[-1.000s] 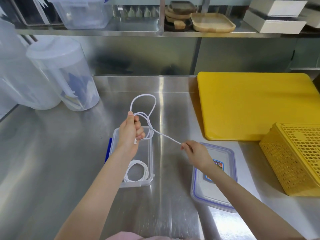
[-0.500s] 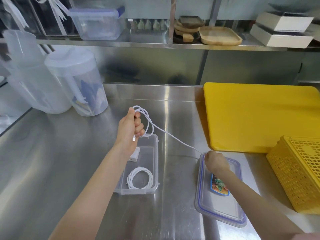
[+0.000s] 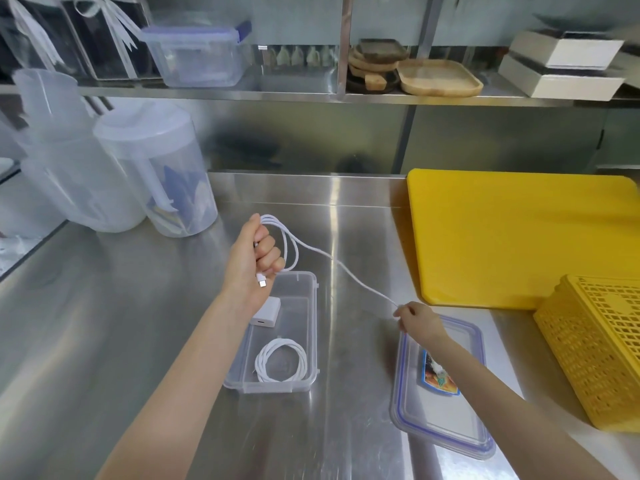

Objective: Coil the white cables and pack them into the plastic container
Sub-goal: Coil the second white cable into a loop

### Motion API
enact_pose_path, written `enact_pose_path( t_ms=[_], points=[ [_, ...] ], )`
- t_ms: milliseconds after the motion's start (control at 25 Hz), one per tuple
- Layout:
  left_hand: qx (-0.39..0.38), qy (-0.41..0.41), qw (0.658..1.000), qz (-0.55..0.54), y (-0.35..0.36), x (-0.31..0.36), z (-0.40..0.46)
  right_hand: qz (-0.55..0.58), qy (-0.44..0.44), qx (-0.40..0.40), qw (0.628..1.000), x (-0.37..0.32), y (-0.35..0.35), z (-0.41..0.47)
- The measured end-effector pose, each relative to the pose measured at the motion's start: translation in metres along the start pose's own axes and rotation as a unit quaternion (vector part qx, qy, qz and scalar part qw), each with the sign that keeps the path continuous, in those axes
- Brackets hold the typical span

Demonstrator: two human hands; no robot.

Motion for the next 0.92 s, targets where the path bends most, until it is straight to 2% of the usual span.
enact_pose_path(
  t_ms=[80,280,360,440,520,680,760,920],
  points=[
    [-0.018,-0.022,0.999,-0.037,0.003,-0.009,0.000,0.069,-0.013,0.015,0.997,-0.016,-0.001,-0.004],
    [-0.076,-0.076,0.986,-0.126,0.018,-0.035,-0.004,0.146,-0.051,-0.009,0.988,-0.055,0.001,-0.017],
    [-0.093,-0.098,0.982,-0.133,0.023,-0.048,-0.007,0.269,-0.047,0.006,0.962,-0.070,0.006,-0.023],
    [-0.097,-0.111,0.982,-0.121,0.025,-0.057,-0.008,0.430,-0.021,0.040,0.902,-0.081,0.006,-0.023],
    [-0.096,-0.112,0.983,-0.110,0.023,-0.060,-0.009,0.569,0.013,0.058,0.820,-0.088,0.003,-0.021],
    [-0.099,-0.115,0.983,-0.102,0.018,-0.059,-0.010,0.717,0.087,0.064,0.689,-0.090,-0.006,-0.024],
    [-0.103,-0.122,0.982,-0.103,0.018,-0.061,-0.011,0.750,0.118,0.066,0.647,-0.090,-0.005,-0.025],
    [-0.105,-0.128,0.981,-0.099,0.019,-0.064,-0.012,0.785,0.159,0.062,0.596,-0.090,-0.002,-0.025]
  ],
)
Point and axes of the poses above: each hand's wrist, its own z-axis towards the middle knuckle, its own y-axis out of the palm, x = y × z, the point moved 3 cm from there along z, towards the middle knuckle, and after that the axes turned 14 degrees about -y, right-handed, at the moved point
